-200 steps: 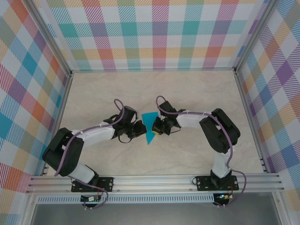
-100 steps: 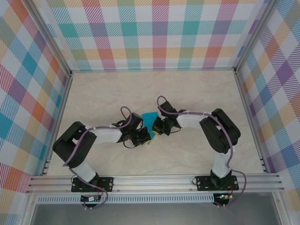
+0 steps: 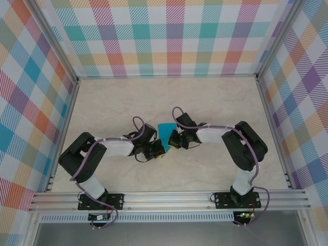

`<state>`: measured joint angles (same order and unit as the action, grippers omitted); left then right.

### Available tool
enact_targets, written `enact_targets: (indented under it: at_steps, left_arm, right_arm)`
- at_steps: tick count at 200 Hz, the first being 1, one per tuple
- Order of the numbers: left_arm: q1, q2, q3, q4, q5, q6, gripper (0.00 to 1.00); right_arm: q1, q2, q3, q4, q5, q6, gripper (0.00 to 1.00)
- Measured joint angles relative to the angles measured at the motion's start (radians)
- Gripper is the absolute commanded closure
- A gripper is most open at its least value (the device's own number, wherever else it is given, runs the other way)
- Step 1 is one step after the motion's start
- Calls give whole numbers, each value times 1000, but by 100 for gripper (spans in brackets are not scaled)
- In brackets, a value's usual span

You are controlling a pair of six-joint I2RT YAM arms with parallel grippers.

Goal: Fold a paper plane with a square sheet of paper (pick it up from the middle)
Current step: Third fold the triangle at the center of the table.

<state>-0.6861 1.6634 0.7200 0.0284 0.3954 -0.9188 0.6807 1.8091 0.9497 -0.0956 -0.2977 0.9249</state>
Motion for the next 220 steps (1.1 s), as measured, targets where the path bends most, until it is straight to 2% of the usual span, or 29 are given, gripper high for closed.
enact_targets:
  at_steps: [65, 145, 192, 220]
  left_arm:
    - [0, 0, 3, -5, 0, 18, 100]
    - [-1, 0, 4, -10, -4, 18, 100]
    - [-1, 2, 5, -10, -8, 18, 100]
    - [-1, 8, 19, -23, -23, 28, 100]
  right_arm:
    - [26, -25, -15, 55, -60, -48, 97]
    - [32, 21, -37, 95, -43, -43, 99]
    - [-10, 23, -59, 124, -74, -56, 99]
    - [-87, 22, -73, 132, -117, -82, 98]
